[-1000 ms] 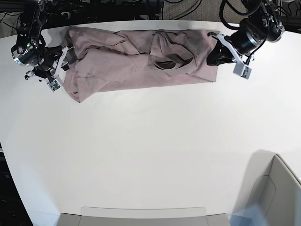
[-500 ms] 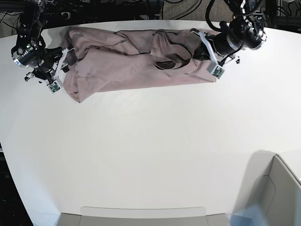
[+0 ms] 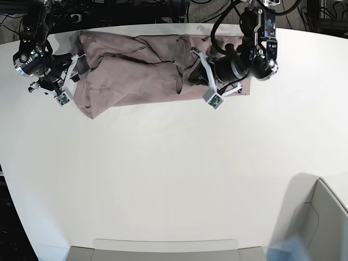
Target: Fold the T-shirt properly
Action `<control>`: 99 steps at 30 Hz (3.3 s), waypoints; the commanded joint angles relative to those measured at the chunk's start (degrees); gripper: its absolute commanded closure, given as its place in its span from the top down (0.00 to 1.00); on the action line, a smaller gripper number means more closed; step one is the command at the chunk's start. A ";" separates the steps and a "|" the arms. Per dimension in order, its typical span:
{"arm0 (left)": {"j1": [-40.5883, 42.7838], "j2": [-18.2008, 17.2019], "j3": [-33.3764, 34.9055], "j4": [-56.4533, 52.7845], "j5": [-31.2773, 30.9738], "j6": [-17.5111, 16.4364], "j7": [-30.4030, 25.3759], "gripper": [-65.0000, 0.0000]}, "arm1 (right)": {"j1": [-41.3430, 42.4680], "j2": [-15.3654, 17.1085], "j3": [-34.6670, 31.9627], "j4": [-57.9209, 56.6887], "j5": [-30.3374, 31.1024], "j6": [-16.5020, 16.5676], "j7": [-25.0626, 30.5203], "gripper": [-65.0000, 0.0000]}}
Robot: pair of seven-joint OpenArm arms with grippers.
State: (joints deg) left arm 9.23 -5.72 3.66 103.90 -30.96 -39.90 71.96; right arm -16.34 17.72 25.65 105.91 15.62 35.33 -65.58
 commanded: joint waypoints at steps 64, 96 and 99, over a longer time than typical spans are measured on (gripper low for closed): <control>6.63 0.92 8.78 12.81 13.51 -0.10 -6.25 0.00 | -0.85 0.26 12.55 -5.91 23.64 0.49 3.91 0.38; 8.83 -1.10 2.45 12.72 13.60 -0.10 -6.25 0.00 | 2.67 -1.76 1.65 -23.23 39.55 0.49 -1.19 0.38; 8.83 -1.10 2.27 12.72 13.60 -0.10 -6.25 0.00 | 4.69 -2.37 -2.31 -23.23 35.59 0.49 -1.10 0.37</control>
State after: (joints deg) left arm 18.24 -6.83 6.09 115.70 -16.62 -39.90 66.78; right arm -11.77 14.98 23.29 82.13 52.03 35.79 -66.02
